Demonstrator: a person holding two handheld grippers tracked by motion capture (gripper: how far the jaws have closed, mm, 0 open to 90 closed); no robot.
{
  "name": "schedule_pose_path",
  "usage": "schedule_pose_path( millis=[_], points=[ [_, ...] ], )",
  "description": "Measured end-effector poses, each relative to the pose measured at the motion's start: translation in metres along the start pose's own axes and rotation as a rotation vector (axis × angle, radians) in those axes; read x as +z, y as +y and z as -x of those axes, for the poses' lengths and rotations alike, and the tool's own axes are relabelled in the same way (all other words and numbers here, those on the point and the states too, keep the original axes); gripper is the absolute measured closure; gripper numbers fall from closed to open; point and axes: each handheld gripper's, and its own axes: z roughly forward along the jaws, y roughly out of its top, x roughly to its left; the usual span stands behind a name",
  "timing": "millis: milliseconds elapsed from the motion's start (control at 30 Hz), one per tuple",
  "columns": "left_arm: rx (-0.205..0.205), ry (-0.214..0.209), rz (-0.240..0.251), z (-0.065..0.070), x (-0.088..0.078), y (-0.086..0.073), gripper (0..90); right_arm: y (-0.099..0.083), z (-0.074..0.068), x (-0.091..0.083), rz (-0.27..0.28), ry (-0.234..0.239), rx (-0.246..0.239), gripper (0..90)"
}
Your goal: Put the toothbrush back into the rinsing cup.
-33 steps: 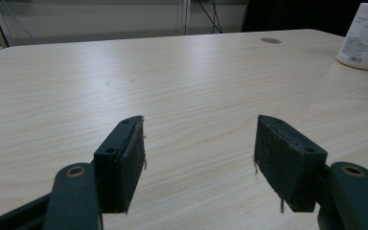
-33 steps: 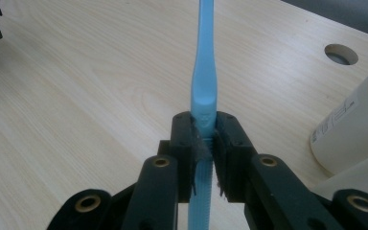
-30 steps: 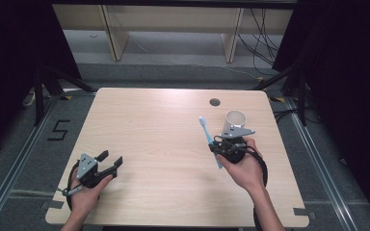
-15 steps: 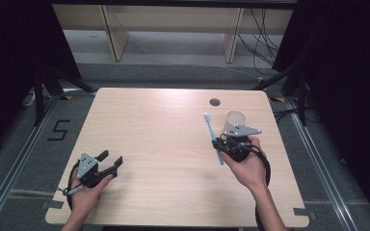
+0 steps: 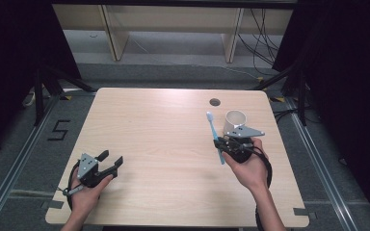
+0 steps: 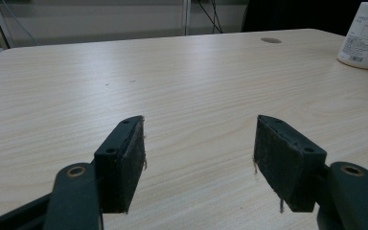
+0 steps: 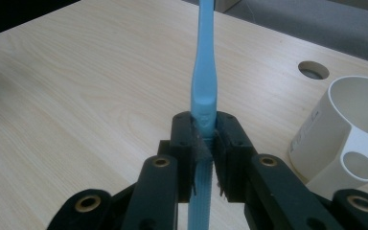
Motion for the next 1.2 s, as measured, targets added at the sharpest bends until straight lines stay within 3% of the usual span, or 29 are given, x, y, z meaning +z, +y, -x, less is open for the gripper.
schedule_pose_path(
  millis=[367, 500, 600, 667, 700, 867, 1200],
  points=[
    [-0.002, -0.002, 0.004, 0.0, 0.0, 0.0, 34.5, 0.001, 0.0, -0.005, 0.04, -0.034, 0.008, 79.5],
    [-0.003, -0.003, 0.004, 0.0, 0.0, 0.0, 34.5, 0.002, -0.001, -0.005, 0.039, -0.015, 0.027, 79.5],
    [0.0, -0.004, 0.002, 0.0, 0.0, 0.0, 34.5, 0.002, 0.001, -0.006, 0.066, -0.047, 0.001, 79.4],
    [-0.001, -0.003, 0.003, 0.0, 0.0, 0.0, 34.6, 0.003, 0.002, -0.007, 0.056, -0.045, 0.002, 79.4],
    [-0.001, -0.011, 0.017, -0.001, 0.002, 0.0, 34.5, 0.003, 0.001, -0.007, 0.062, -0.03, 0.025, 79.4],
    [-0.001, -0.011, 0.018, -0.001, 0.002, 0.0, 34.5, 0.004, 0.004, -0.009, 0.074, -0.053, 0.01, 79.4],
    [-0.002, -0.012, 0.017, -0.001, 0.002, 0.0, 34.5, 0.004, 0.005, -0.011, 0.097, -0.056, 0.031, 79.4]
  ],
)
